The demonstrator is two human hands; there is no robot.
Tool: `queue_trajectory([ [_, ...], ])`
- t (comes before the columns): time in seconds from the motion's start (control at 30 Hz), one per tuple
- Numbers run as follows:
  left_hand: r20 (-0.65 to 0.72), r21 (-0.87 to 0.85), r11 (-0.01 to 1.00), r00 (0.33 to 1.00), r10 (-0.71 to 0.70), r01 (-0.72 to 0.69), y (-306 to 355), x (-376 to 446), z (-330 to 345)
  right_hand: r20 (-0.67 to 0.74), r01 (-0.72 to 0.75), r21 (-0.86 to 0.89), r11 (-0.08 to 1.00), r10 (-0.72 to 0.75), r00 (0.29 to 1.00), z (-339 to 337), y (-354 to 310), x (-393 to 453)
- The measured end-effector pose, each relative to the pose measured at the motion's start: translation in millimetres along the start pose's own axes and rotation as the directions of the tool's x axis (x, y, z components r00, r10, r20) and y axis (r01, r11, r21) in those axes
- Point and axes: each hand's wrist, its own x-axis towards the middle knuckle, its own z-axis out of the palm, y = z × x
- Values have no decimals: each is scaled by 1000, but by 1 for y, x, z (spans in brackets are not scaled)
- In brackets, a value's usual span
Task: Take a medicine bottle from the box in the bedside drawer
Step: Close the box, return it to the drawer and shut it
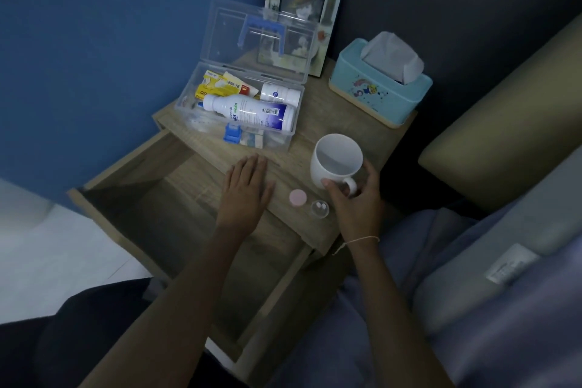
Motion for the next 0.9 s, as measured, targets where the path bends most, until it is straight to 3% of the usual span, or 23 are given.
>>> queue_trajectory([
  [0.3, 15, -53, 998, 999, -30, 31, 8, -8, -21, 51, 7, -21, 1000, -6, 999, -5, -14, -5],
  [0.4, 5, -109, 992, 998, -58, 58, 12, -18, -35, -3, 65, -94, 993, -66, 998, -9, -20, -14],
  [0.5, -35, -126, 986, 993, -110, 105, 13, -30, -51, -41, 223, -144, 964, -231, 972, -10, -33, -26],
  [0.63, -129, -155, 977, 977, -168, 148, 7, -37, -78, 117, 429, -134, 893, -416, 902, 6, -62, -34],
  [0.9, -280, -109, 985, 947, -157, 131, 4, -14, -119, 322, 618, -107, 779, -561, 763, 34, -98, -11],
])
